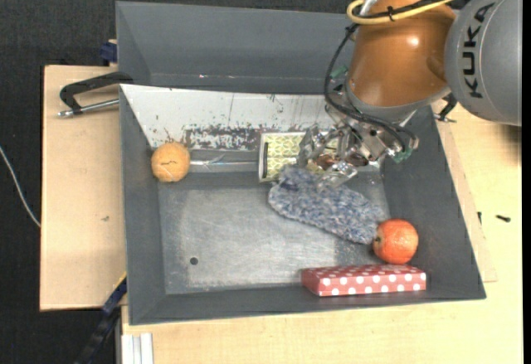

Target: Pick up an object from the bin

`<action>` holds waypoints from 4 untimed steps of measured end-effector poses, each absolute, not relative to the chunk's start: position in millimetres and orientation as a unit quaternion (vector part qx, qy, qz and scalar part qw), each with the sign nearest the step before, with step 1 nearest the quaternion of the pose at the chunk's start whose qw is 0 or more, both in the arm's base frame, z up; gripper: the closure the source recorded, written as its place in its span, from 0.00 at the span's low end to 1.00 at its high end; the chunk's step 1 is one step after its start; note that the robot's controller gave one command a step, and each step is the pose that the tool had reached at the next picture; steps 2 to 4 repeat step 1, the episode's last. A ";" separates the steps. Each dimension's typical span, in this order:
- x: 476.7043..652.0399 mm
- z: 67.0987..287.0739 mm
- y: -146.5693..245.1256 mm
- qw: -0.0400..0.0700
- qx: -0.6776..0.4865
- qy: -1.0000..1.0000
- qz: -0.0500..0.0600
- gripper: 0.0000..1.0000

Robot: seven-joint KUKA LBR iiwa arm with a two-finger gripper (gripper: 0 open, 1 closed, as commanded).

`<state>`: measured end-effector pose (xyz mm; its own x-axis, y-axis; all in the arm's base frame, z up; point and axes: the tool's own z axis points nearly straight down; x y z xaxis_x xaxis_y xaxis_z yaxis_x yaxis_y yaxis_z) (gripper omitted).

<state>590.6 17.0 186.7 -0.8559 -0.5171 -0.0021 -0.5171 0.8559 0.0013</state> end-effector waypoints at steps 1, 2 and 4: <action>590.7 240.0 15.7 0.005 -0.268 0.963 0.000 1.00; 590.7 240.0 15.7 0.005 -0.268 0.963 0.000 1.00; 590.7 240.0 15.7 0.005 -0.268 0.963 0.000 1.00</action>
Offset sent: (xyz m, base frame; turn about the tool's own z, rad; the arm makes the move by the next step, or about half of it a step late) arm -0.0283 -0.0256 0.1146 -0.1814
